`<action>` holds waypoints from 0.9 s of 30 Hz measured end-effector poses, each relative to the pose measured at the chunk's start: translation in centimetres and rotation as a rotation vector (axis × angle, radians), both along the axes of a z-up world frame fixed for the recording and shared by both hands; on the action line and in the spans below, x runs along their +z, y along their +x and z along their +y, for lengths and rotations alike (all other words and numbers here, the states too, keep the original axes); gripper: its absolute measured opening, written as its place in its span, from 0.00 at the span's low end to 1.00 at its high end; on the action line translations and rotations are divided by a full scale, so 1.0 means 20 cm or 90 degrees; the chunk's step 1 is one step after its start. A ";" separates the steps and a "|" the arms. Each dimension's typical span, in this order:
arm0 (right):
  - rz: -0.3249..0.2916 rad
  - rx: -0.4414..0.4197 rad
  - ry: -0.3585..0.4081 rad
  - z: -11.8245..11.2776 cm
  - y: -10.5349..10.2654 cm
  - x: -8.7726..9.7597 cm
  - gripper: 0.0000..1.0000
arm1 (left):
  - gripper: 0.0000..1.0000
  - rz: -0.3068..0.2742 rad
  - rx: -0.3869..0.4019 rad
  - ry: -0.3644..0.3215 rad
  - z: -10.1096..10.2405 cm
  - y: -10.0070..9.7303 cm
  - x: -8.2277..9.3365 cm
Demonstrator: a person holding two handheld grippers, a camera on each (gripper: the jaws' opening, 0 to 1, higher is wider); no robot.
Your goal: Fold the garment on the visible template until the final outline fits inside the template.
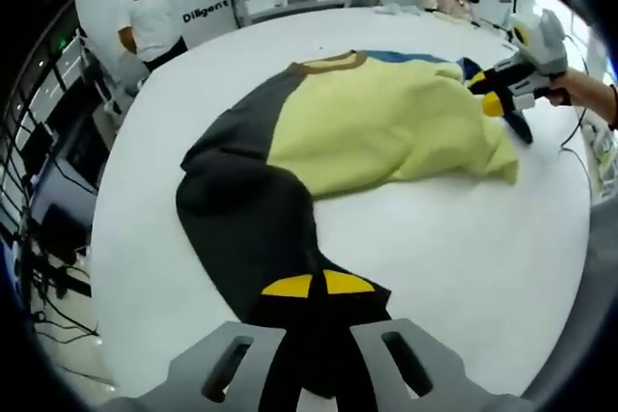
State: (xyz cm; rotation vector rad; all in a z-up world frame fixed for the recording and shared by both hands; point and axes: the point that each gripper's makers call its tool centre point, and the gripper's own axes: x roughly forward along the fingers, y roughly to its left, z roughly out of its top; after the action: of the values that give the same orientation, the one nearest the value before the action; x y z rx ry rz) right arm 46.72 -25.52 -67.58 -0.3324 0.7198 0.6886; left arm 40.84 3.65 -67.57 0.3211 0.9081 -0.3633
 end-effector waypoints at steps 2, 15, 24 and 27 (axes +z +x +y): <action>-0.001 0.003 0.000 0.00 0.00 0.00 0.22 | 0.01 0.001 0.003 0.004 0.03 0.01 0.00; 0.005 0.013 -0.010 0.01 0.00 -0.01 0.13 | 0.01 0.005 0.042 0.067 0.28 0.04 0.02; 0.001 0.014 -0.015 -0.01 0.00 -0.01 0.00 | 0.09 -0.002 0.065 0.139 0.39 0.02 0.05; 0.002 0.010 -0.012 -0.01 0.00 -0.01 0.00 | 0.19 -0.006 0.086 0.128 0.41 0.02 0.07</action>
State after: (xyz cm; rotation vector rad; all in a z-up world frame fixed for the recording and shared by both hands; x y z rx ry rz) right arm 46.76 -25.70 -67.79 -0.3552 0.7270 0.6981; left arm 41.28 11.81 -66.23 0.4430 0.9528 -0.1464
